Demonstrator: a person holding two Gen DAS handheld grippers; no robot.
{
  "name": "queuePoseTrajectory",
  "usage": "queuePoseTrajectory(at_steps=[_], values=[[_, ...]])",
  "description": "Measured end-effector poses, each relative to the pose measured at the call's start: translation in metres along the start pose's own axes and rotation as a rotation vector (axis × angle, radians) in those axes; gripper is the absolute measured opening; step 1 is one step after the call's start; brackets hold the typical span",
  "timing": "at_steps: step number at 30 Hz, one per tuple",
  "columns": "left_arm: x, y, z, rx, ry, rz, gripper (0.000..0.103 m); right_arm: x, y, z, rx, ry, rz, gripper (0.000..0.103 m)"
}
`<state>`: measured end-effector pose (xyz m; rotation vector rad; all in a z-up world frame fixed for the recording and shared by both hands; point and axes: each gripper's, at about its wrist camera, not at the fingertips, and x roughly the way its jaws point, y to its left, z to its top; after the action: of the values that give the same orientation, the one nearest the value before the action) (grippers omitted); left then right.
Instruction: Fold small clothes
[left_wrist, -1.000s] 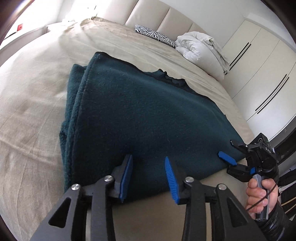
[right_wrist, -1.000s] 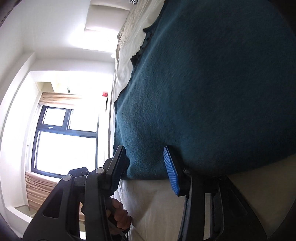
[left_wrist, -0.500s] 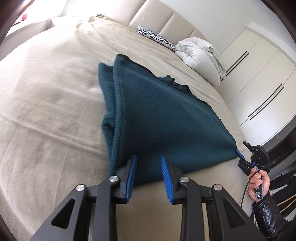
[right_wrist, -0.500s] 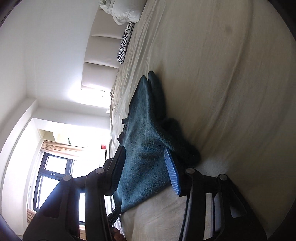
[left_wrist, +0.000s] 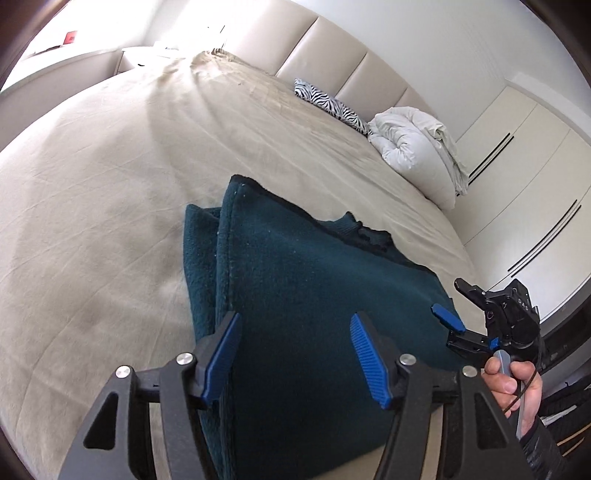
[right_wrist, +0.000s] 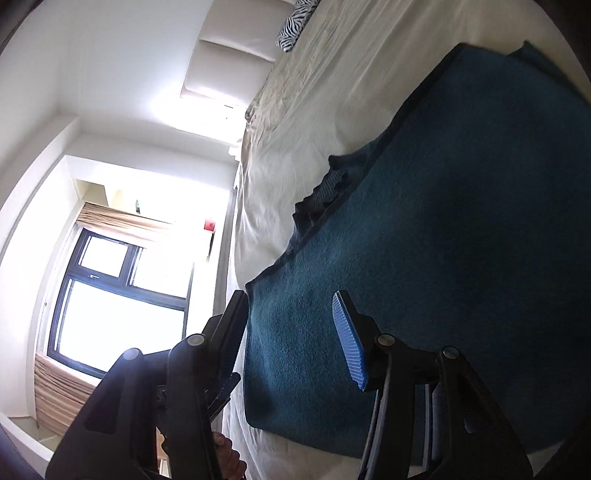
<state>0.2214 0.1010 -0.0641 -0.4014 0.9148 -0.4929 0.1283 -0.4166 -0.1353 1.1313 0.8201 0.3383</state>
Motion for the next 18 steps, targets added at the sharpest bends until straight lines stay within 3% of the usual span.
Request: queuePoseTrajectory(at_steps=[5,10,12,14,16,18], values=[[0.011,0.012,0.003,-0.006,0.008,-0.009,0.061,0.039,-0.002,0.012,0.013,0.029,-0.059,0.047],[-0.005,0.025,0.001,-0.029,-0.009,-0.052,0.054,-0.003,-0.027,0.032,0.054,-0.057,-0.060,0.046],[-0.021,0.033,0.002,-0.048,-0.064,0.018,0.062,-0.025,-0.034,0.037,0.064,-0.093,-0.082,0.046],[-0.034,0.048,0.001,-0.109,-0.109,0.030,0.077,-0.041,-0.037,0.039,0.065,-0.120,-0.120,0.048],[-0.039,0.061,-0.001,-0.175,-0.115,0.033,0.081,-0.044,-0.034,0.038,0.058,-0.117,-0.104,0.050],[-0.034,0.068,-0.002,-0.217,-0.073,0.022,0.082,-0.039,-0.023,0.032,0.034,-0.092,-0.094,0.050]])
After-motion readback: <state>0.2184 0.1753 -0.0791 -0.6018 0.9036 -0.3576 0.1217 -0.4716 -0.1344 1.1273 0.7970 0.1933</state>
